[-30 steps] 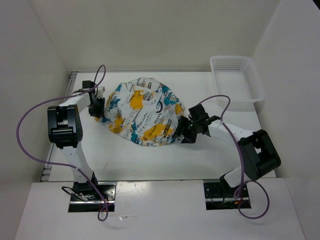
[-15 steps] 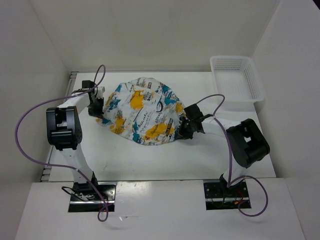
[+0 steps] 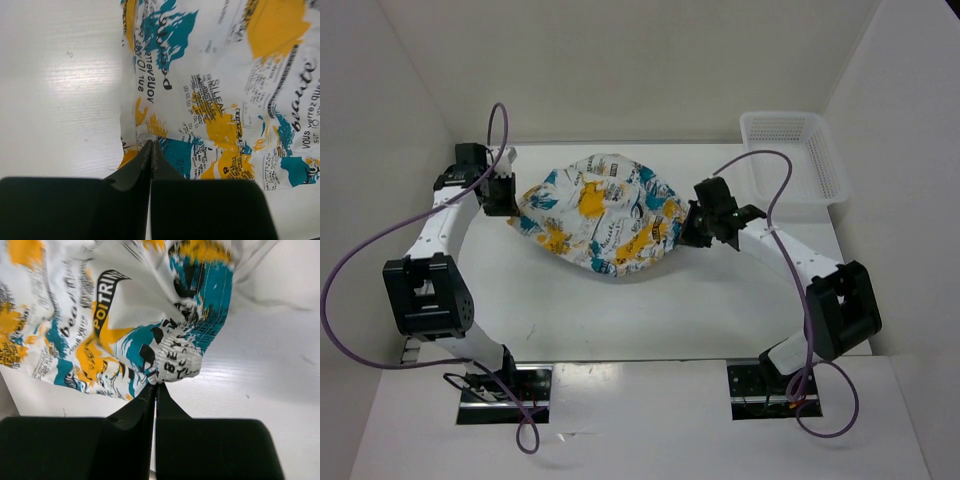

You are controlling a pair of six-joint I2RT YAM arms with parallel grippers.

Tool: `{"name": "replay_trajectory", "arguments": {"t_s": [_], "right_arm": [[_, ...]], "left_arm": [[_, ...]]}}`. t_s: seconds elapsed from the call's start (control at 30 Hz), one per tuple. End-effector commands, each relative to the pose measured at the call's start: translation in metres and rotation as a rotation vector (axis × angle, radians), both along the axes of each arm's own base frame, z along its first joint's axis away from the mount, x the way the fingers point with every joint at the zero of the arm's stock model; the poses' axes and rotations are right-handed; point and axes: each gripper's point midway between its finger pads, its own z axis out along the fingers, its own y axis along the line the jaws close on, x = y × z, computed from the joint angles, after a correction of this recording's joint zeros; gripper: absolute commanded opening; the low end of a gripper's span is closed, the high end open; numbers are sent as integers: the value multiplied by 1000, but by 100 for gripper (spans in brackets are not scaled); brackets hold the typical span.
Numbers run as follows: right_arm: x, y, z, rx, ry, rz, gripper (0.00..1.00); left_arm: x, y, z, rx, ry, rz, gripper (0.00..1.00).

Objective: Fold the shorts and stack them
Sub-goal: Flatten the shorts out

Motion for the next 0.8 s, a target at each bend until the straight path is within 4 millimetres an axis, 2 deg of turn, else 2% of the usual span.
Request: {"name": "replay_trajectory", "arguments": {"t_s": [0.0, 0.1, 0.2, 0.23, 0.27, 0.33, 0.37, 0.4, 0.43, 0.47, 0.5, 0.6, 0.67, 0.77], "right_arm": [[18, -10, 63, -75, -143, 4, 0], [26, -18, 85, -108, -182, -1, 0], [20, -21, 93, -105, -190, -1, 0], [14, -26, 80, -125, -165, -5, 0], [9, -28, 74, -126, -150, -10, 0], [-1, -35, 55, -127, -95, -43, 0], [-13, -40, 33, -143, -47, -49, 0], [-18, -37, 28, -115, -35, -46, 0], [-28, -39, 10, -118, 8, -46, 0], [-30, -40, 5, -106, 23, -55, 0], [-30, -38, 3, -86, 26, -62, 0], [-30, -38, 1, -85, 24, -63, 0], [-27, -36, 2, -84, 23, -63, 0], [-22, -34, 3, -94, 17, -48, 0]], "left_arm": [[11, -9, 51, -74, -123, -50, 0], [9, -3, 53, -85, -116, -35, 0], [-5, -1, 36, -96, -64, -21, 0], [-19, -4, 13, -109, 0, -17, 0], [-28, -6, 9, -112, 11, -17, 0], [-48, -5, -17, -106, 87, 0, 0], [-66, -7, -37, -109, 142, 6, 0], [-75, -8, -48, -107, 175, 12, 0], [-80, -9, -58, -112, 199, 13, 0], [-82, -9, -63, -112, 201, 13, 2], [-88, -19, -72, -159, 213, -8, 10], [-79, -24, -73, -189, 163, -32, 30], [-72, -26, -72, -184, 146, -44, 32], [-64, -27, -76, -176, 159, -49, 30]]}}
